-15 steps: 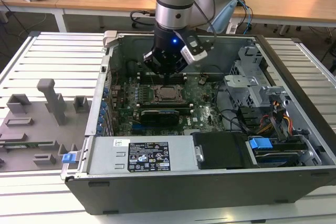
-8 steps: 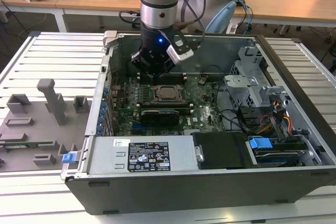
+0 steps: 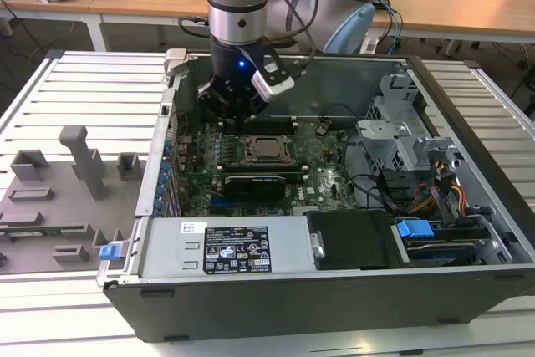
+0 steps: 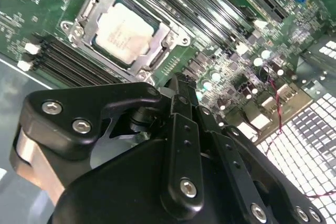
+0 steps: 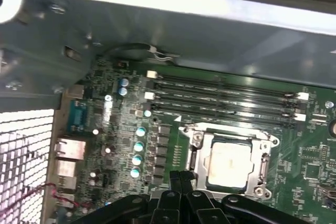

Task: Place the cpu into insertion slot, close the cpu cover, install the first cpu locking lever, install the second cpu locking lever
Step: 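Install the first cpu locking lever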

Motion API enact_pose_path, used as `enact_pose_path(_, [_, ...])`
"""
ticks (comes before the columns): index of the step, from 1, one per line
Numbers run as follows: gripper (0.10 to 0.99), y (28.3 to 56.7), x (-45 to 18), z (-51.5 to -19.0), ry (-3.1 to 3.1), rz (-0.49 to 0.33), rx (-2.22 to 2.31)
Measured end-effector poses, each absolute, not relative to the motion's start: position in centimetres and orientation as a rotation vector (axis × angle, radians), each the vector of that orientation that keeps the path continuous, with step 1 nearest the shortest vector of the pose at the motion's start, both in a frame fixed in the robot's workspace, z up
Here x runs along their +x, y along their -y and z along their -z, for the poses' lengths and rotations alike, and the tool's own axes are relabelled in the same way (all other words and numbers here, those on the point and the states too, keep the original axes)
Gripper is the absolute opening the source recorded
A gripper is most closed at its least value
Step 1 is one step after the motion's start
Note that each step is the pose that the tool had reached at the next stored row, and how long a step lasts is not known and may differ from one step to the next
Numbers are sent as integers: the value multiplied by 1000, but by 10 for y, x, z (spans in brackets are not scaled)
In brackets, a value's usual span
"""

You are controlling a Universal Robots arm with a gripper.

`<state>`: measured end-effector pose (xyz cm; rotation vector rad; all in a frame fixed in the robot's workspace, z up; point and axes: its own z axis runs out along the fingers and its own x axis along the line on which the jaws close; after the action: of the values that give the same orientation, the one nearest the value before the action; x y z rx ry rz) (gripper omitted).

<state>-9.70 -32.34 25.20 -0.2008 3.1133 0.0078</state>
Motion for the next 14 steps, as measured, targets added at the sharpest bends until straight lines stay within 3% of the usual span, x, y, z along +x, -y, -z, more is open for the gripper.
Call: enact_pose_path(14, [106, 323, -118, -252, -3049, -176, -193])
